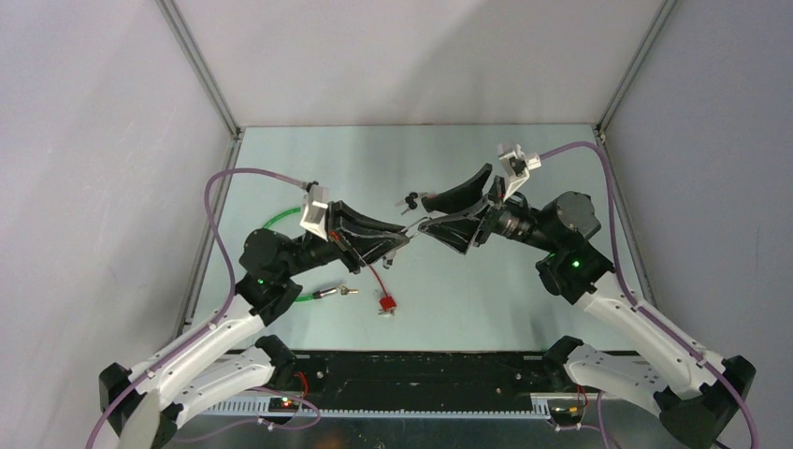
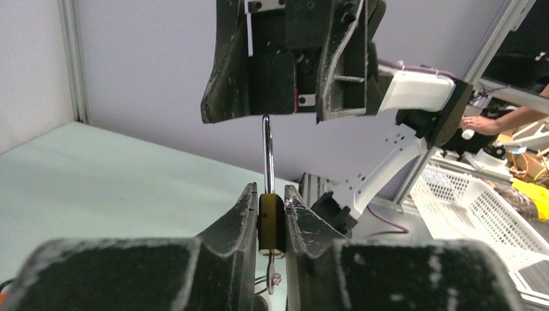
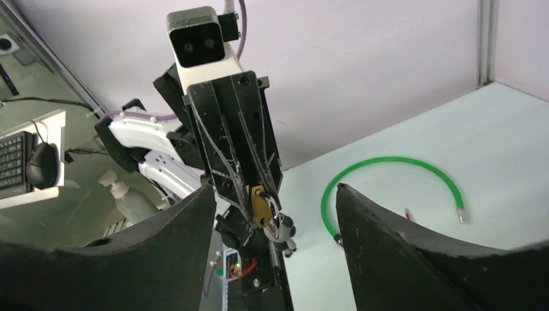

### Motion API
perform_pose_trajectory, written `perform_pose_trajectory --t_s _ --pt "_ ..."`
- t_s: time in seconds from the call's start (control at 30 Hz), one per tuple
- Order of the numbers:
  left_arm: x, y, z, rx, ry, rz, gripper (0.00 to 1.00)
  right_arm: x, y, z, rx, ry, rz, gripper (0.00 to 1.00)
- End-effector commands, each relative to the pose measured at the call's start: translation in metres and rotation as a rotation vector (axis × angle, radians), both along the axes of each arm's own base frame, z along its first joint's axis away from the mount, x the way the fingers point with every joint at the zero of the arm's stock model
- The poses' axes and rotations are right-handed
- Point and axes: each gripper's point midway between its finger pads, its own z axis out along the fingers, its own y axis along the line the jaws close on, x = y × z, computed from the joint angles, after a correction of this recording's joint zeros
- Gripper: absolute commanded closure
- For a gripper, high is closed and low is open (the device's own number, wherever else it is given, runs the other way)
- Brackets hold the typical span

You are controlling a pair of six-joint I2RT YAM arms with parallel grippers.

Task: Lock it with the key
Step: Lock the lock.

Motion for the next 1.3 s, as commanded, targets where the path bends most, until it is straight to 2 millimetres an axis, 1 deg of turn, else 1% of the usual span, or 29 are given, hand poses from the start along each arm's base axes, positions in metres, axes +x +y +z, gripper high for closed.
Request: perform_pose_trajectory --t_s 0.0,0.03,0.13,0.27,0.33,0.37,0.5,0.6,0.7,0.77,0.87,0.9,0.97,1.0,1.03,1.1,1.27 --pt "-0.003 0.000 -0.008 0.049 -0.044 -0.014 1.00 -0.008 -0.013 -0.012 -0.092 -0.070 0.001 0.27" --pt "-0.003 -0.001 -0.011 0.065 -0.041 -0.020 1.00 -0.006 -0.015 -0.018 -0.114 -0.067 -0.005 0.27" --pt "-0.007 -0.004 -0.021 0.106 -0.034 -0.055 1.00 -0.006 -0.021 -0.025 -0.149 -0.075 0.003 0.29" --pt "-0.013 -0.007 -0.029 0.143 -0.018 -0.102 1.00 -0.011 -0.021 -0.035 -0.201 -0.107 0.050 0.32" --pt "-0.015 -0.008 -0.032 0.157 -0.011 -0.125 1.00 -0.014 -0.021 -0.037 -0.220 -0.122 0.078 0.36" --pt "-0.017 -0.009 -0.032 0.163 -0.009 -0.137 1.00 -0.015 -0.020 -0.042 -0.237 -0.104 0.088 0.40" --pt "-0.018 -0.009 -0.036 0.177 -0.001 -0.148 1.00 -0.025 -0.020 -0.046 -0.259 -0.107 0.157 0.51" --pt "-0.019 -0.008 -0.035 0.178 -0.005 -0.146 1.00 -0.032 -0.021 -0.050 -0.274 -0.121 0.195 0.53" --pt "-0.022 -0.009 -0.026 0.173 -0.029 -0.166 1.00 -0.038 -0.021 -0.053 -0.282 -0.130 0.230 0.55" --pt "-0.024 -0.010 -0.025 0.176 -0.037 -0.185 1.00 -0.037 -0.020 -0.054 -0.284 -0.124 0.233 0.59" --pt "-0.027 -0.010 -0.026 0.184 -0.038 -0.202 1.00 -0.036 -0.019 -0.056 -0.286 -0.113 0.240 0.69" --pt "-0.027 -0.011 -0.027 0.186 -0.036 -0.205 1.00 -0.038 -0.019 -0.056 -0.287 -0.119 0.250 0.70" --pt "-0.028 -0.011 -0.028 0.189 -0.033 -0.216 1.00 -0.040 -0.019 -0.057 -0.288 -0.123 0.264 0.78" --pt "-0.030 -0.011 -0.029 0.192 -0.035 -0.230 1.00 -0.040 -0.019 -0.056 -0.284 -0.129 0.264 0.84" --pt "-0.030 -0.012 -0.029 0.196 -0.036 -0.237 1.00 -0.039 -0.019 -0.055 -0.281 -0.128 0.263 0.87" --pt "-0.033 -0.013 -0.030 0.202 -0.044 -0.259 1.00 -0.038 -0.017 -0.052 -0.270 -0.127 0.265 1.00" --pt "-0.034 -0.014 -0.029 0.203 -0.073 -0.262 1.00 -0.040 -0.005 -0.054 -0.266 -0.084 0.278 1.00"
